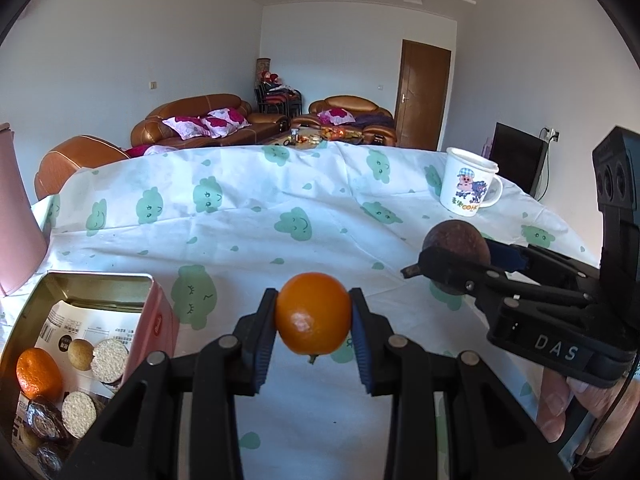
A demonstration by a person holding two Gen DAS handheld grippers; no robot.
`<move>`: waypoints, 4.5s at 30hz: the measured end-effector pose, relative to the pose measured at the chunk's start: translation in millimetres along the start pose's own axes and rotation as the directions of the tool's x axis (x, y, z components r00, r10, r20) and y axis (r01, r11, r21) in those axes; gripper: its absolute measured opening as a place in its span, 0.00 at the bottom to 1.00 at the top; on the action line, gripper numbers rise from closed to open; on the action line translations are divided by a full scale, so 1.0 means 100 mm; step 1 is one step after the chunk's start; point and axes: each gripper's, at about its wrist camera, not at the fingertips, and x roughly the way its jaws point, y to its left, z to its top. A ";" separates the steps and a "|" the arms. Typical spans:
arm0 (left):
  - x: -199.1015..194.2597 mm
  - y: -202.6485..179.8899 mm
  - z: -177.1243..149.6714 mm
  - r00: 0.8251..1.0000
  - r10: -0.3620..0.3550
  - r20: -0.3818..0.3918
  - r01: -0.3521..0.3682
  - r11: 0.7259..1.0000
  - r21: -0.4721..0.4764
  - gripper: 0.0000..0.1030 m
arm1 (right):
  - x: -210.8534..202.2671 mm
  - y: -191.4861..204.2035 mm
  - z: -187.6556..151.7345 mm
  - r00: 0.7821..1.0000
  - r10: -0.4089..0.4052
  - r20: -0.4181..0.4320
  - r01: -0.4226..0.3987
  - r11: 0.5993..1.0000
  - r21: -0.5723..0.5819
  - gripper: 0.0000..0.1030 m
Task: Organize fruits
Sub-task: 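Carry the orange and passion fruit over the pink tin box, then open the right tool to drop the passion fruit while the left tool drops the orange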
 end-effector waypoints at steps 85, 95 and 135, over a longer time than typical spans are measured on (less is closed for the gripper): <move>-0.92 1.23 -0.29 0.968 0.192 0.160 -0.162 0.970 -0.182 0.35 | 0.02 1.72 0.10 0.964 0.255 0.079 -0.229 0.941 -0.247 0.53; -0.98 1.60 -0.37 0.961 0.257 0.103 -0.229 0.946 -0.230 0.35 | 0.26 2.02 0.06 0.962 0.273 0.022 -0.256 0.925 -0.281 0.53; -1.01 1.85 -0.56 0.970 0.242 -0.008 -0.236 0.941 -0.244 0.42 | 0.63 2.23 -0.10 0.958 0.258 -0.128 -0.283 0.923 -0.262 0.54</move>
